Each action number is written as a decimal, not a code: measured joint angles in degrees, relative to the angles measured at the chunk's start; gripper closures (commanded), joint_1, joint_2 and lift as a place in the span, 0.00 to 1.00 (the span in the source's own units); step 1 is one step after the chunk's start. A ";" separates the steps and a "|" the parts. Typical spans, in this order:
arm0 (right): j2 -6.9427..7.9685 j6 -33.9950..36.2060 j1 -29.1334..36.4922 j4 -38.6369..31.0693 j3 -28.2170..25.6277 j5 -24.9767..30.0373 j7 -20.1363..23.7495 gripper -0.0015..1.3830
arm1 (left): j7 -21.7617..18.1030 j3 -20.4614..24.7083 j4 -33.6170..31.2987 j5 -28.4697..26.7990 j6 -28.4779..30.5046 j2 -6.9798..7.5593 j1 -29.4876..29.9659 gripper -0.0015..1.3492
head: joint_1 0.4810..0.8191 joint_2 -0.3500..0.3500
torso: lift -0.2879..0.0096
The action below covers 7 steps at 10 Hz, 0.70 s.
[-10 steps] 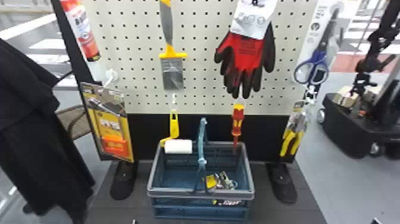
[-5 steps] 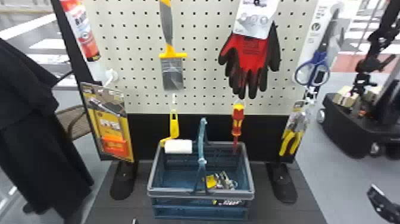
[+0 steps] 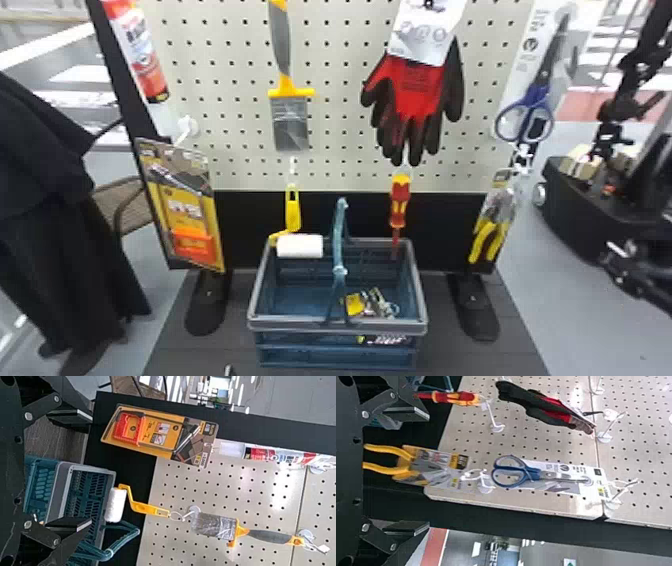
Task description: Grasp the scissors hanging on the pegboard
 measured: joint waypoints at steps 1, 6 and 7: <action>-1.32 0.53 -2.52 1.43 0.12 -0.63 -0.01 0.23 | 0.00 -0.18 0.09 0.18 0.07 0.25 -0.30 0.27 | 0.20 0.50 | 0.63; -5.97 1.67 -13.36 9.40 1.86 -3.36 -0.09 0.23 | 0.18 -1.02 0.77 1.04 -0.24 1.26 -1.86 0.27 | 0.20 0.50 | 0.63; -6.74 1.72 -16.22 11.24 2.42 -3.60 -0.09 0.23 | 0.30 -1.37 1.04 1.37 -0.39 1.67 -2.37 0.27 | 0.20 0.50 | 0.63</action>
